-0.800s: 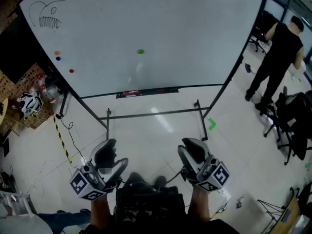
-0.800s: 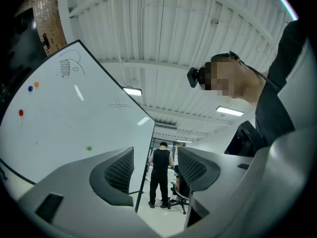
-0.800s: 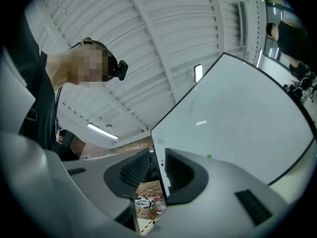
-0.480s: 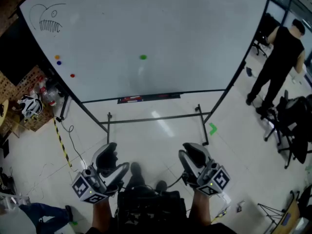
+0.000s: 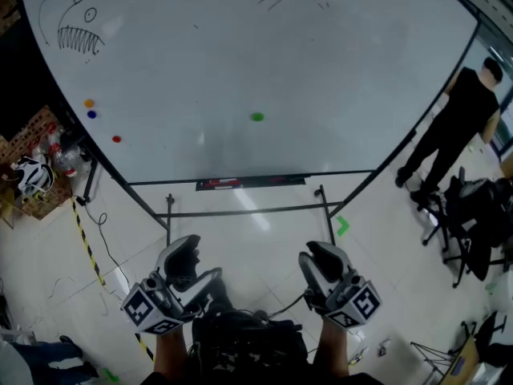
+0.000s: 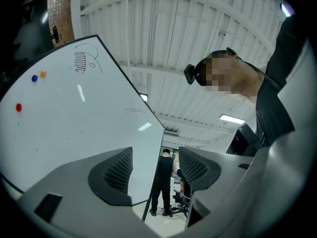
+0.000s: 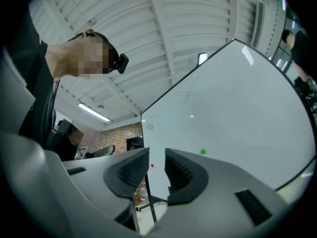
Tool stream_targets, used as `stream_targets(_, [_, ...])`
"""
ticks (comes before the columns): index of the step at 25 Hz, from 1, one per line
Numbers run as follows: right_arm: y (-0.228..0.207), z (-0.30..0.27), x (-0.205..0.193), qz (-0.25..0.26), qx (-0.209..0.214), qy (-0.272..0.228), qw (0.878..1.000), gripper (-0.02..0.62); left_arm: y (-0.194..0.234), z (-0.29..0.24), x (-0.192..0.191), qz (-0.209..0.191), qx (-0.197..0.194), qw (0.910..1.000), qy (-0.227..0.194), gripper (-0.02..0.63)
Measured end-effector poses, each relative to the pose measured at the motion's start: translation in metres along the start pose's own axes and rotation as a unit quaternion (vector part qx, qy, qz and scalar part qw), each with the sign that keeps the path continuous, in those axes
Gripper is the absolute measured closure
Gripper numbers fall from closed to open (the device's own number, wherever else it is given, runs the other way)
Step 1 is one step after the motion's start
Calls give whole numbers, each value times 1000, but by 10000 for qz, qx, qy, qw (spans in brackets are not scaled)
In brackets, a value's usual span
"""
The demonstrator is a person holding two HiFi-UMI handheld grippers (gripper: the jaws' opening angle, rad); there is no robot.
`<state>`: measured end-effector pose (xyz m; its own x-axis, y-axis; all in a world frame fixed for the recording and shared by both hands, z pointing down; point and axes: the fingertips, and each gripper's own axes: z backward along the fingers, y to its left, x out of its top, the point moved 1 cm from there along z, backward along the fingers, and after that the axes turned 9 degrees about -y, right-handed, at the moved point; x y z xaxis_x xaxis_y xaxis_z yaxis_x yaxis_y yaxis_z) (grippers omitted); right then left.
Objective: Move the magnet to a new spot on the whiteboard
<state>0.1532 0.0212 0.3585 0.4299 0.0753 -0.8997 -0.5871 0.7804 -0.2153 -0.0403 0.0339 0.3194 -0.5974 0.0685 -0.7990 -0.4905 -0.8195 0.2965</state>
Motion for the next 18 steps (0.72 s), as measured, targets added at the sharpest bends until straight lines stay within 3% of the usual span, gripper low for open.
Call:
stream_targets(8, [-8, -85, -25, 228, -180, 237, 9993, 468, 92, 7, 26, 0, 4, 9999, -153, 327])
stream_targets(18, [-22, -139, -62, 427, -710, 608, 9947, 468, 161, 12, 33, 280, -119, 9995, -71, 327])
